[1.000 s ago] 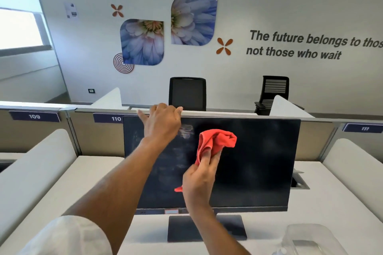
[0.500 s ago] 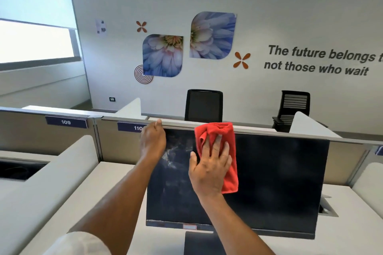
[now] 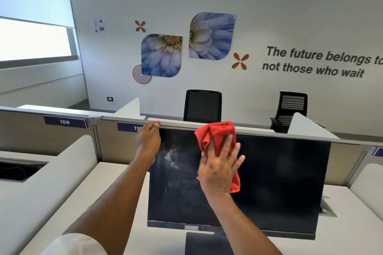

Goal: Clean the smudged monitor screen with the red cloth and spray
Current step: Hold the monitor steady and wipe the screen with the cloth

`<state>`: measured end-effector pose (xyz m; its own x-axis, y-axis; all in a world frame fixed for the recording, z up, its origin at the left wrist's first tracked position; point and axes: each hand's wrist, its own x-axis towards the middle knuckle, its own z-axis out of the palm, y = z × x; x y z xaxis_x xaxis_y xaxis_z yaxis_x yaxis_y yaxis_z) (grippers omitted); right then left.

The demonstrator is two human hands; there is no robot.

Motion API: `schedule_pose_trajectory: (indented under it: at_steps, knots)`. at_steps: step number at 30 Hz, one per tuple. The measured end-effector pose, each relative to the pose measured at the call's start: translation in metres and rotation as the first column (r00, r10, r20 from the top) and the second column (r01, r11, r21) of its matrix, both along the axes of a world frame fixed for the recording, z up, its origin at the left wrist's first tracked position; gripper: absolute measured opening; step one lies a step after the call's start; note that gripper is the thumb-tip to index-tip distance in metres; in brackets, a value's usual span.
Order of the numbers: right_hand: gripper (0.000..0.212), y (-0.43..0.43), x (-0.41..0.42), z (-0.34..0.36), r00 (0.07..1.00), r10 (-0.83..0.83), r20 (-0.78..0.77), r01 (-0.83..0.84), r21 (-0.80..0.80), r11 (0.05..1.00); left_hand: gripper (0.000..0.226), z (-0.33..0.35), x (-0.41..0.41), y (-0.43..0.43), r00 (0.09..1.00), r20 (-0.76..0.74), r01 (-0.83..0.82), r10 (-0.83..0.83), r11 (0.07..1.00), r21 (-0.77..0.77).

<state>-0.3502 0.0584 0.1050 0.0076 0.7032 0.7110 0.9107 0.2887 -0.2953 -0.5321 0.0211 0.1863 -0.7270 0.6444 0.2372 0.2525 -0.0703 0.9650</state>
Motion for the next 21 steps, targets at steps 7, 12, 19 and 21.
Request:
schedule_pose_trajectory:
  at_steps: [7, 12, 19, 21]
  knots:
    - [0.056, 0.004, -0.018, 0.007, 0.997, 0.063, -0.039, -0.059, 0.087, 0.994, 0.030, -0.004, -0.005, -0.001, 0.989, 0.144, 0.042, -0.045, 0.999, 0.019]
    - [0.057, -0.013, -0.051, 0.006, 0.975, 0.207, 0.078, -0.215, 0.110, 0.970, 0.034, -0.002, -0.001, 0.001, 0.960, 0.276, 0.026, -0.040, 0.998, 0.057]
    - [0.058, -0.022, -0.082, -0.012, 0.830, 0.374, 0.414, -0.459, 0.126, 0.880, 0.041, -0.005, -0.009, -0.003, 0.946, 0.313, 0.047, -0.080, 0.993, 0.111]
    - [0.060, -0.017, -0.076, -0.012, 0.856, 0.317, 0.409, -0.410, 0.162, 0.897, 0.039, -0.007, -0.011, -0.004, 0.941, 0.315, 0.082, -0.121, 0.988, 0.134]
